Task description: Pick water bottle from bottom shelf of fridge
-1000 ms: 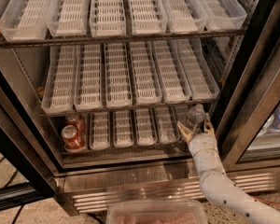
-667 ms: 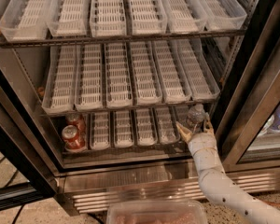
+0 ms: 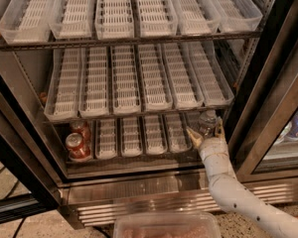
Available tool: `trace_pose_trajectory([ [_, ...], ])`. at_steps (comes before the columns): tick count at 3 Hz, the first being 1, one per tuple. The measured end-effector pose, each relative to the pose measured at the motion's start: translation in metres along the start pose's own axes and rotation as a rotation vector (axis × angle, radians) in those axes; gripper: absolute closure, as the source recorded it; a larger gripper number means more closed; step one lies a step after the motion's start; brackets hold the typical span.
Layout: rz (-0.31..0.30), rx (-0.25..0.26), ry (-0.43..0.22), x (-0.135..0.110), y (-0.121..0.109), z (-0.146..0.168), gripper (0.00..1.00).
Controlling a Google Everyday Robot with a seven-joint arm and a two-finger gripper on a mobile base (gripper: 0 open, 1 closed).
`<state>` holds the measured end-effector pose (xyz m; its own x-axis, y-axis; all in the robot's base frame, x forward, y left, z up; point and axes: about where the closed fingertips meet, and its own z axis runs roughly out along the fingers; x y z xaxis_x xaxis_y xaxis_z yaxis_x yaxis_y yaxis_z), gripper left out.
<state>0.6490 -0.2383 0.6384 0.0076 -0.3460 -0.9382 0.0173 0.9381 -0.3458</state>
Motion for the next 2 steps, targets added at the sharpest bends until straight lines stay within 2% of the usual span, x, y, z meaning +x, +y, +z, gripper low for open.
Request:
trace_pose_trajectory([
  [1, 0.002, -0.002, 0.002, 0.0004, 0.0003, 0.0052, 0.46],
  [2, 0.002, -0.002, 0.002, 0.0003, 0.0004, 0.0052, 0.69],
])
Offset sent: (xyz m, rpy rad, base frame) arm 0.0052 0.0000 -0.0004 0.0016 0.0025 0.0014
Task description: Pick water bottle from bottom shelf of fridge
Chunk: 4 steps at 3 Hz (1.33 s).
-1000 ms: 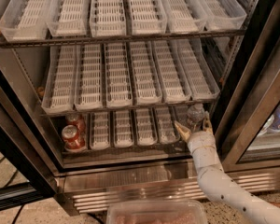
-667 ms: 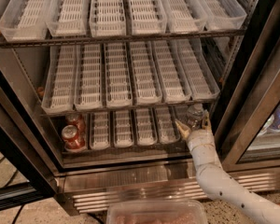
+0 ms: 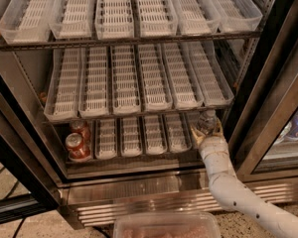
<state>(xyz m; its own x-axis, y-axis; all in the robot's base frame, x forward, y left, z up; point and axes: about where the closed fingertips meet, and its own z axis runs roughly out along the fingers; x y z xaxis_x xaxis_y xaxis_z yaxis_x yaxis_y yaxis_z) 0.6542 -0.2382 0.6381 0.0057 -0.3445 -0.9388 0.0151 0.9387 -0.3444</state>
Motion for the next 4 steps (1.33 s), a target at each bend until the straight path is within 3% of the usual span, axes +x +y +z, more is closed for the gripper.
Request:
trace_pose_trajectory([
  [1, 0.0, 0.0, 0.0, 0.0, 0.0, 0.0, 0.99],
  [2, 0.0, 0.0, 0.0, 0.0, 0.0, 0.0, 1.0],
  [4, 0.011, -0.051, -0.028, -0.006, -0.002, -0.018, 1.0],
])
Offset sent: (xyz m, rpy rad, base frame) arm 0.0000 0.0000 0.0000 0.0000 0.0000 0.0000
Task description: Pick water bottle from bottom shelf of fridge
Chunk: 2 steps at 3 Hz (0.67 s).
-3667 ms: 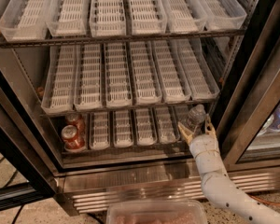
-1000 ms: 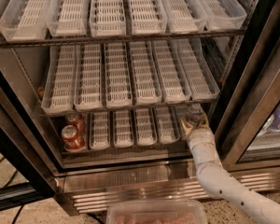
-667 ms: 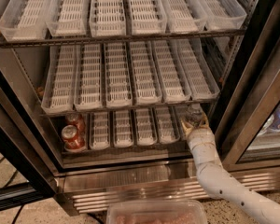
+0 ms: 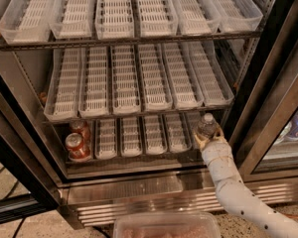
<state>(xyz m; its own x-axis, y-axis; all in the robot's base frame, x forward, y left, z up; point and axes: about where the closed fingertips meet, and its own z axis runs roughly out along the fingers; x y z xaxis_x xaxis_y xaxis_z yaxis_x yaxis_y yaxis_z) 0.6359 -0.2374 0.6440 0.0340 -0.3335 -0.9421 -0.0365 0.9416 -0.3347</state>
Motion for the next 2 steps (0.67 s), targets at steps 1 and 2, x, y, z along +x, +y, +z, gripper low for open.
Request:
trace_pose_trajectory([
  [1, 0.005, -0.028, -0.006, -0.0045, -0.0077, -0.0229, 1.0],
  [2, 0.005, -0.028, -0.006, -0.0043, -0.0074, -0.0216, 1.0],
])
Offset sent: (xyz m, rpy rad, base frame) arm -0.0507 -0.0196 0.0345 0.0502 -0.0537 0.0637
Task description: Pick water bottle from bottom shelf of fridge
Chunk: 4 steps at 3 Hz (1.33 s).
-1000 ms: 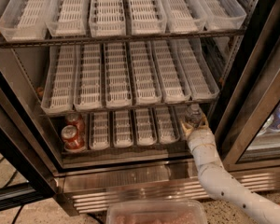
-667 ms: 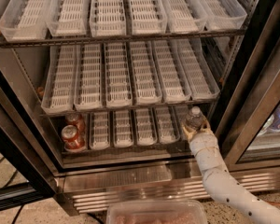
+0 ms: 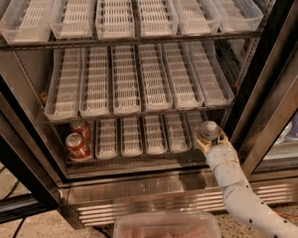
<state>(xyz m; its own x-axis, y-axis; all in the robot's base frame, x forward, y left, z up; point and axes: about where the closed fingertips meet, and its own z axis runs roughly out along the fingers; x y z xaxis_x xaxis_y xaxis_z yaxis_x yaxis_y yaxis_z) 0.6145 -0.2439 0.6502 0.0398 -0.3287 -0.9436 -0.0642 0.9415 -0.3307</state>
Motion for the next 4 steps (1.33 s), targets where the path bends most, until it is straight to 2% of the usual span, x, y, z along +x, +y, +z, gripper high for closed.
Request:
trace_pose_trajectory([
  [2, 0.009, 0.0, -0.022, -0.012, -0.007, -0.001, 1.0],
  [3, 0.009, 0.0, -0.022, -0.01, -0.006, -0.001, 1.0],
  [4, 0.019, 0.012, -0.005, -0.007, -0.017, -0.003, 1.0],
])
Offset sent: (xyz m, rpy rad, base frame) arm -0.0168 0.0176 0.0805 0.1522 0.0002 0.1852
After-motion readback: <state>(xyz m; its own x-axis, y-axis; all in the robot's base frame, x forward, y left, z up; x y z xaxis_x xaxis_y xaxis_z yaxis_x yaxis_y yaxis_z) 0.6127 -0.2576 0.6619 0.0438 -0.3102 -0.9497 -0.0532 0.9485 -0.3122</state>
